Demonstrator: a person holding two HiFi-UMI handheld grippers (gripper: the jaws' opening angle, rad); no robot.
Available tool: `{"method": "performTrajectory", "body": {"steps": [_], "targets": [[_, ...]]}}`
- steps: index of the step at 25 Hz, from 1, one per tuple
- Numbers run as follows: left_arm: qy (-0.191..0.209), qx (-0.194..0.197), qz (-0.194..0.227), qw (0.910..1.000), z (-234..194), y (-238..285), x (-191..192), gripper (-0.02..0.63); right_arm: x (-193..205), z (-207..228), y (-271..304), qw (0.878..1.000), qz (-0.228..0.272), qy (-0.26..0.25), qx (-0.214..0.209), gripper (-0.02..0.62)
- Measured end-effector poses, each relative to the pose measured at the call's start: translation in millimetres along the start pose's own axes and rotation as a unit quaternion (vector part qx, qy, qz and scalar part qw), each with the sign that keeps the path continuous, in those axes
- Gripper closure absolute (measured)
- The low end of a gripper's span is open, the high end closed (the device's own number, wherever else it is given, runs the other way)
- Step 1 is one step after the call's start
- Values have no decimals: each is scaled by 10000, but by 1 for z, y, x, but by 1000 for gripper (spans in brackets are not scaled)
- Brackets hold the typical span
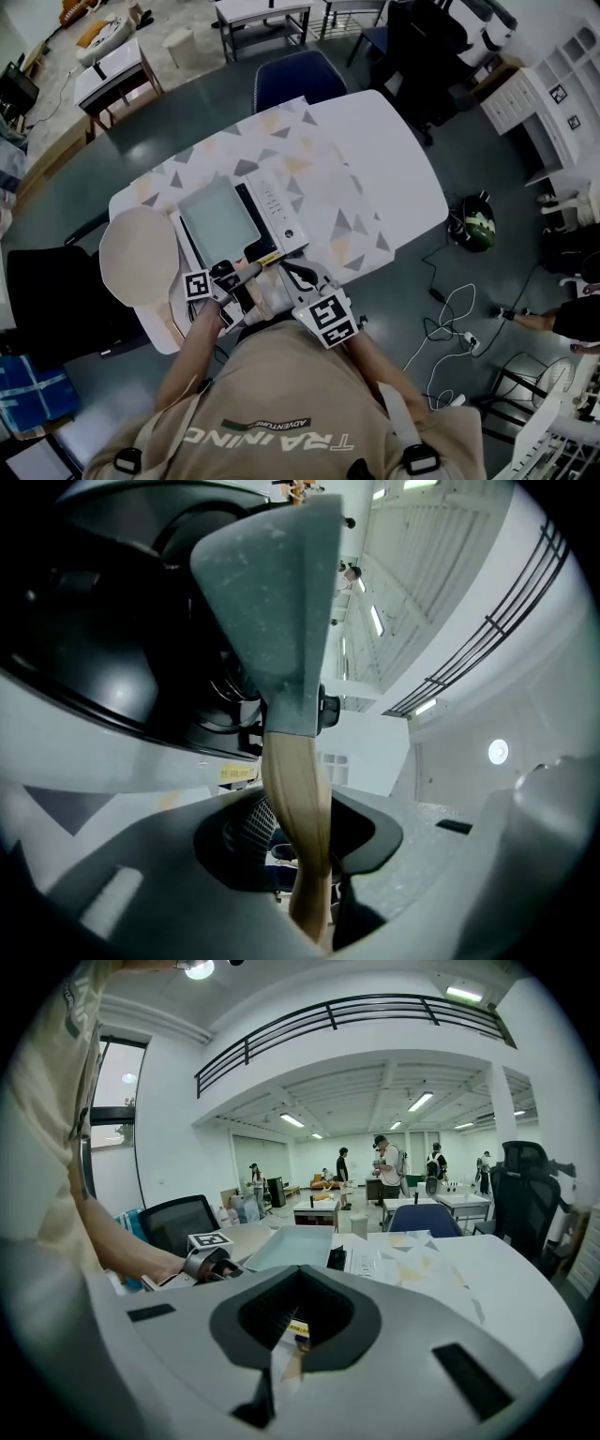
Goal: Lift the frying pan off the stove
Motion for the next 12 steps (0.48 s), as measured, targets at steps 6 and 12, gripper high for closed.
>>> {"method": "performTrajectory", "body": {"steps": [6, 12], "targets": [[-26, 31, -18, 10000, 0, 7, 1, 499, 1, -2, 3, 10000, 2, -18, -57, 598], [-46, -25, 23, 10000, 3, 10, 2, 534, 3, 0, -1, 10000, 4, 8, -82, 600]]}}
Point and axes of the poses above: the fingertips, and each gripper's own axes: y forward along the fingers, z to its right, x out of its underside, the point moved 10 cm from there along -y, backward along the fingers, and after that the axes turned 1 degree about y, right-handed, at the moved point
